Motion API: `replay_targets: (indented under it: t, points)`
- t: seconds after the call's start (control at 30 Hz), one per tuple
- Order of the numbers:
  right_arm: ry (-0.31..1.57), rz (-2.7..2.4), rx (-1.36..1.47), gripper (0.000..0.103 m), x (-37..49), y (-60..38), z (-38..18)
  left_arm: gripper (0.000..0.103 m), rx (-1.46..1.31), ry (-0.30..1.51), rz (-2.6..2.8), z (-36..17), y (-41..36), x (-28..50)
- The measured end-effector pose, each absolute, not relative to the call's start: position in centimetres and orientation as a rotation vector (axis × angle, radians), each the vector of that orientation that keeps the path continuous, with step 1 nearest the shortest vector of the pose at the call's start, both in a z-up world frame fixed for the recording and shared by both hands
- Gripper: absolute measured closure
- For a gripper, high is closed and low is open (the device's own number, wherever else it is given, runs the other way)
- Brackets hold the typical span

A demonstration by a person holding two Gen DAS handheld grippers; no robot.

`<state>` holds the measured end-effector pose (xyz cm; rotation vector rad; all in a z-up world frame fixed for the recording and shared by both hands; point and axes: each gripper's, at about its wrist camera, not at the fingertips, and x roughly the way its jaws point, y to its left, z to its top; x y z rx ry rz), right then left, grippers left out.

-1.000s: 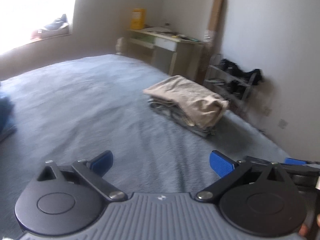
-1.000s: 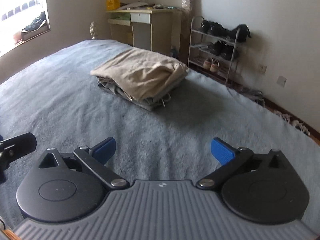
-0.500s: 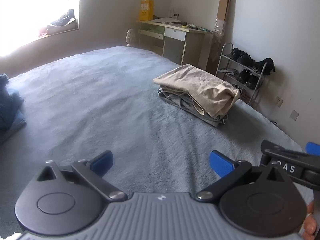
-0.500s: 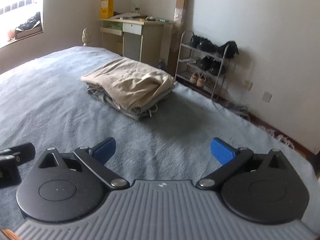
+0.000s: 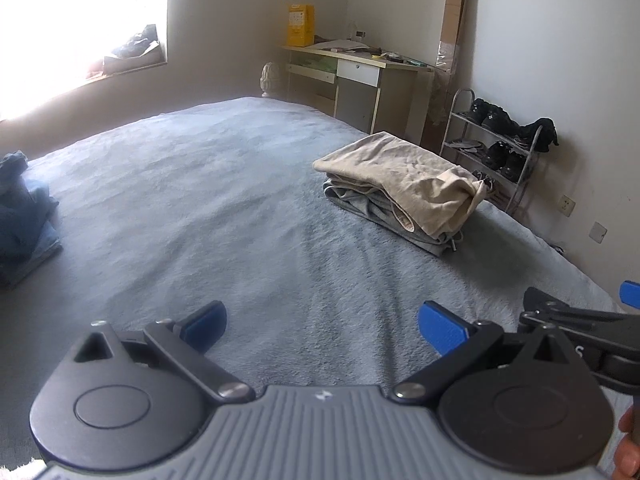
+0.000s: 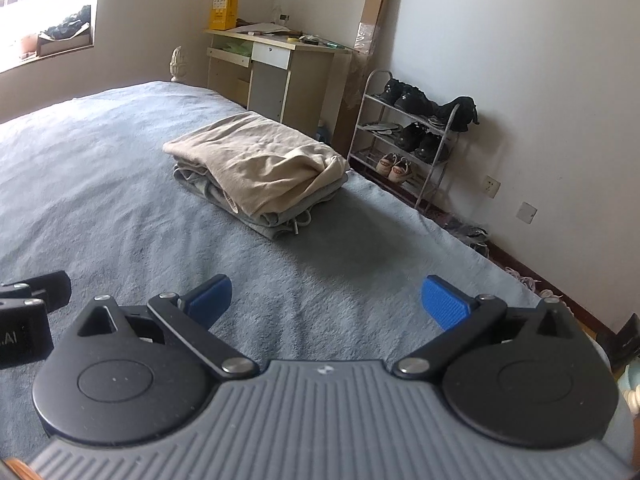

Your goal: Fold clothes

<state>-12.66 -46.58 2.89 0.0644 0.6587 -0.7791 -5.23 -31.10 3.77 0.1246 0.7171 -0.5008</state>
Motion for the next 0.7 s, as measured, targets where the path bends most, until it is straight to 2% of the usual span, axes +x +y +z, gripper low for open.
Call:
replay_targets:
  t: [0.7]
  points:
    - [0.693,-0.75,0.101,0.001,-12.71,-46.66,2.41,0.0,0.123,0.736,-0.511,3.82,-31.06,-5.55]
